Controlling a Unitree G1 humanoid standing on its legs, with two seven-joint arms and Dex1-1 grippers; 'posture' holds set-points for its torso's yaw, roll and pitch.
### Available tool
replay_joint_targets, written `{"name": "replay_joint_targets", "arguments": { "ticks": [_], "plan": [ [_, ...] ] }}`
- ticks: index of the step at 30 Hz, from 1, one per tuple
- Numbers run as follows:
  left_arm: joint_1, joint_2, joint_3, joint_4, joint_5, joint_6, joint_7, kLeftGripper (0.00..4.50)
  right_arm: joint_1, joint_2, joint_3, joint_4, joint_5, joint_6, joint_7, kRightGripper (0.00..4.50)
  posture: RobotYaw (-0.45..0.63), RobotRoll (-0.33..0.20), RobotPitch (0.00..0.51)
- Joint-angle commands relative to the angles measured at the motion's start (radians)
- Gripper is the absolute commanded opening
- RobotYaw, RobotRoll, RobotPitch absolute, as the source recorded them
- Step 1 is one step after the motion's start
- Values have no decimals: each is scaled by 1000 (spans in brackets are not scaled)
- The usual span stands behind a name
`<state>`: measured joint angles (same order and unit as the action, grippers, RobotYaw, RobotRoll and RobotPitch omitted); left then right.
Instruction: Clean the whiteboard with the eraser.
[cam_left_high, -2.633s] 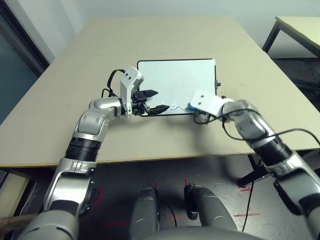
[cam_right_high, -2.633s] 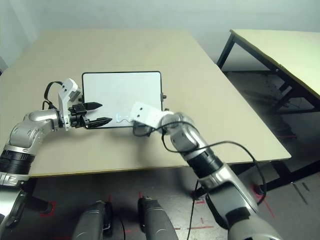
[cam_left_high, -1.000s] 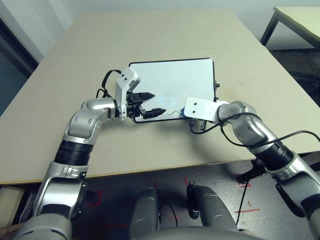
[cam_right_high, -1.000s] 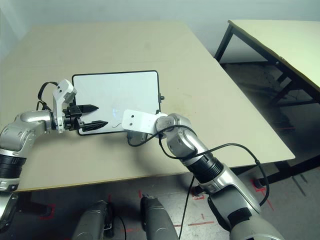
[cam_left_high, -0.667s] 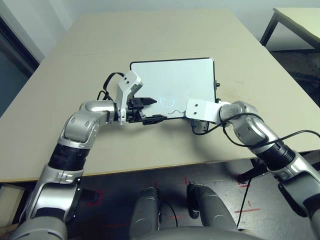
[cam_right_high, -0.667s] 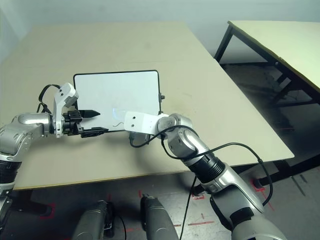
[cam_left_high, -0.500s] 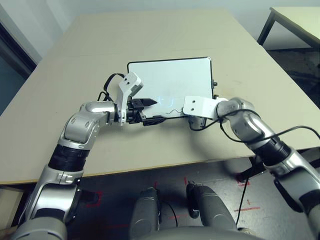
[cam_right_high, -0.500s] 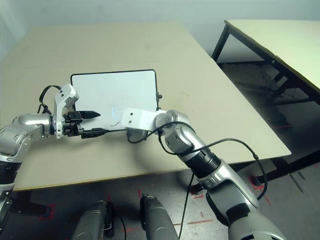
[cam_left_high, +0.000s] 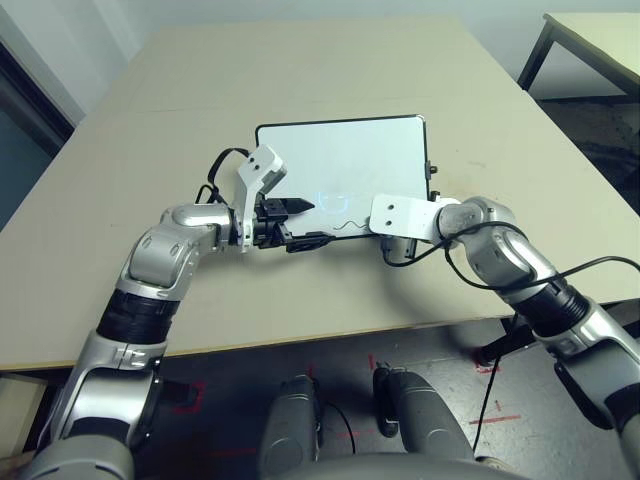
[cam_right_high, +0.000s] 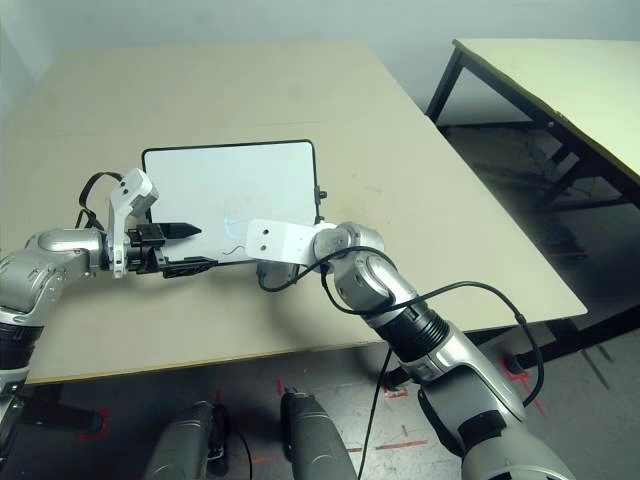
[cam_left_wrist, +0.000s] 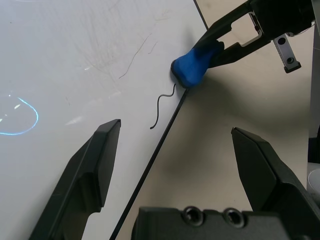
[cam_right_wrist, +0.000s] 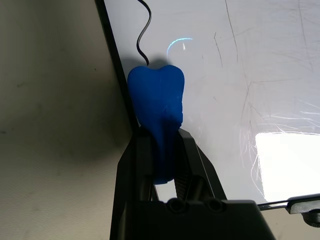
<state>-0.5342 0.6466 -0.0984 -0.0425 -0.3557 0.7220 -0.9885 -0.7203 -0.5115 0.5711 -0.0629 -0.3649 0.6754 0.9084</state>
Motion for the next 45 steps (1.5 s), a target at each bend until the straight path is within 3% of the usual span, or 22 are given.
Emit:
{"name": "replay_joint_targets", "arguments": {
  "ticks": [1, 21, 26, 38, 45],
  "plan": [
    [11, 4, -9, -9, 0, 7, 6, 4500, 1, 34, 17, 21, -8, 9, -10, 536, -70, 0, 137],
    [45, 12, 8, -57, -20, 37, 36, 4500, -60, 195, 70, 105, -40, -27, -13, 536, -40, 0, 150],
    [48, 16, 9, -57, -22, 36, 35, 4500, -51, 160, 64, 117, -50, -39, -3, 536, -46, 0, 149],
    [31, 19, -2, -22, -20, 18, 27, 4500, 19, -31, 13, 88, -51, -74, 24, 536, -76, 0, 152],
    [29, 19, -4, -17, -20, 14, 25, 4500, 16, -26, 14, 88, -49, -74, 21, 536, -78, 0, 153]
  ]
}}
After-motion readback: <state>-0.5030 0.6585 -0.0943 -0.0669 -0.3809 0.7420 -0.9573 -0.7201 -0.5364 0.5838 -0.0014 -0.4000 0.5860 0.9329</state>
